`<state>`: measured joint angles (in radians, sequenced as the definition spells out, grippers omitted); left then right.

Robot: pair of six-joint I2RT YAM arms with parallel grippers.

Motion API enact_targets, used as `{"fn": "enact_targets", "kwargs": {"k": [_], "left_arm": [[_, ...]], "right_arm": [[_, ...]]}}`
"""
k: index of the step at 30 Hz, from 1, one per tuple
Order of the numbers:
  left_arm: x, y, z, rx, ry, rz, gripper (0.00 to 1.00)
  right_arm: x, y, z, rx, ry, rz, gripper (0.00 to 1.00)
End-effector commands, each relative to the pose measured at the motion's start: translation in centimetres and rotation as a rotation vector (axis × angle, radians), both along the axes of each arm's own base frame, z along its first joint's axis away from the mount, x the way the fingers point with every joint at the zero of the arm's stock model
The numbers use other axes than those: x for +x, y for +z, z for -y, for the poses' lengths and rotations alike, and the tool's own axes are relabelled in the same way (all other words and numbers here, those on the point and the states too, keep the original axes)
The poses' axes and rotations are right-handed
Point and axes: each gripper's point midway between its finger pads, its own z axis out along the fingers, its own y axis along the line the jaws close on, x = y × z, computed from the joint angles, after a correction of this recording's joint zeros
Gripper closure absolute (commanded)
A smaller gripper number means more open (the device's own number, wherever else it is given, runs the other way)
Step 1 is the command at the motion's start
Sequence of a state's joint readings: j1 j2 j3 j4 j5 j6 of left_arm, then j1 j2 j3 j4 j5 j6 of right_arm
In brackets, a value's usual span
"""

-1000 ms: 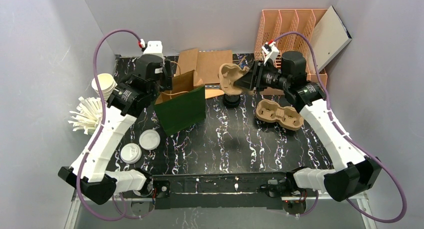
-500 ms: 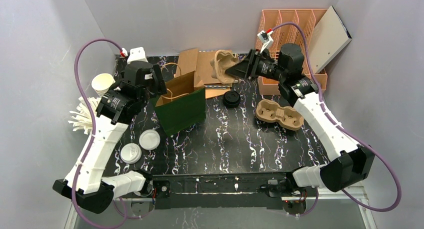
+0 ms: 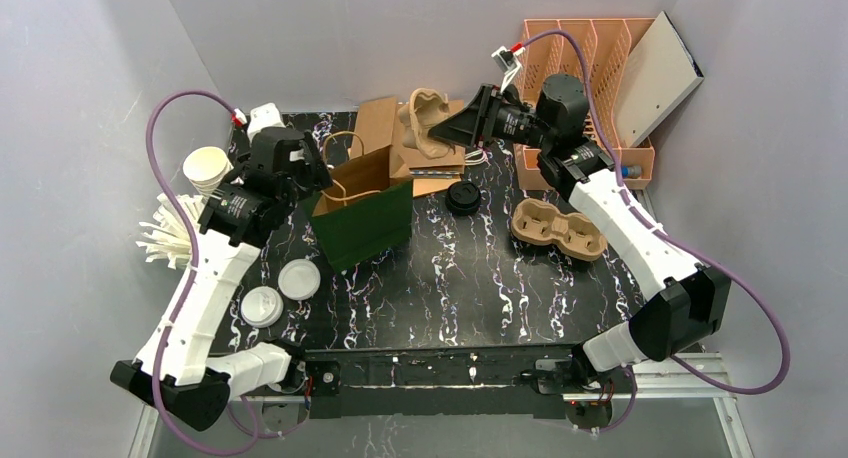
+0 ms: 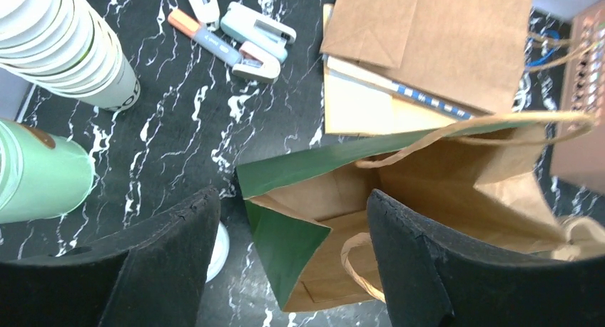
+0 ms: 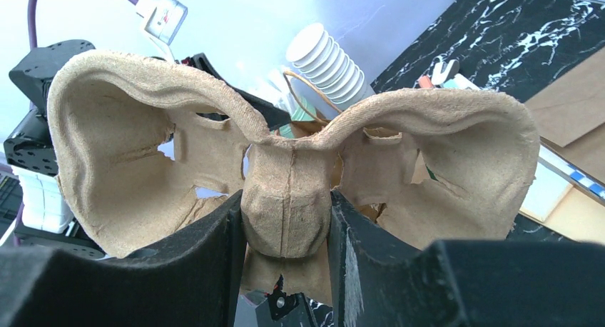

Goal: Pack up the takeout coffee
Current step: Place the cup tray in the takeout bag.

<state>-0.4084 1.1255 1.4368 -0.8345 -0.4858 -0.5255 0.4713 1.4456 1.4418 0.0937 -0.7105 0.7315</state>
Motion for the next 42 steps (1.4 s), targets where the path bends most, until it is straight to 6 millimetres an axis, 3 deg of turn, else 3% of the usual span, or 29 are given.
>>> {"fn": "enact_targets", "kwargs": {"k": [1, 4, 8, 14, 22, 26, 35, 42], "left_arm": [[0.8, 4.1, -0.5, -0.086, 0.043, 0.151, 0.27], [1.1, 5.0, -1.3, -0.076, 0.093, 0.161, 0.32], [0.6, 4.1, -2.1, -0.106, 0.189, 0.125, 0.37], [-1.0, 4.2, -4.7, -0.078, 0.310, 0.168, 0.29], [-0.4, -0.2, -1.6, -0.163, 0.189, 0.060, 0.31], [-0.3, -1.7, -1.0, -0.177, 0.177, 0.015, 0.32], [0.8, -2.8, 1.3, -0.229, 0.058, -0.015, 0.32], [0.5, -5.0, 0.5, -0.174, 0.085, -0.064, 0.34]], "right_arm": [[-0.9, 4.1, -0.4, 0.070, 0.023, 0.122, 0.57], [-0.6, 3.9, -0.4, 0.067, 0.014, 0.117, 0.57], [-0.5, 3.7, -0.4, 0.063, 0.004, 0.115, 0.57], [-0.3, 3.3, -0.5, 0.058, 0.001, 0.110, 0.57], [-0.2, 2.8, -0.6, 0.054, 0.001, 0.097, 0.57], [-0.2, 2.8, -0.6, 0.054, -0.002, 0.097, 0.57], [-0.2, 2.1, -0.9, 0.045, 0.020, 0.070, 0.57], [-0.6, 2.1, -2.7, 0.037, 0.089, 0.062, 0.58]]}}
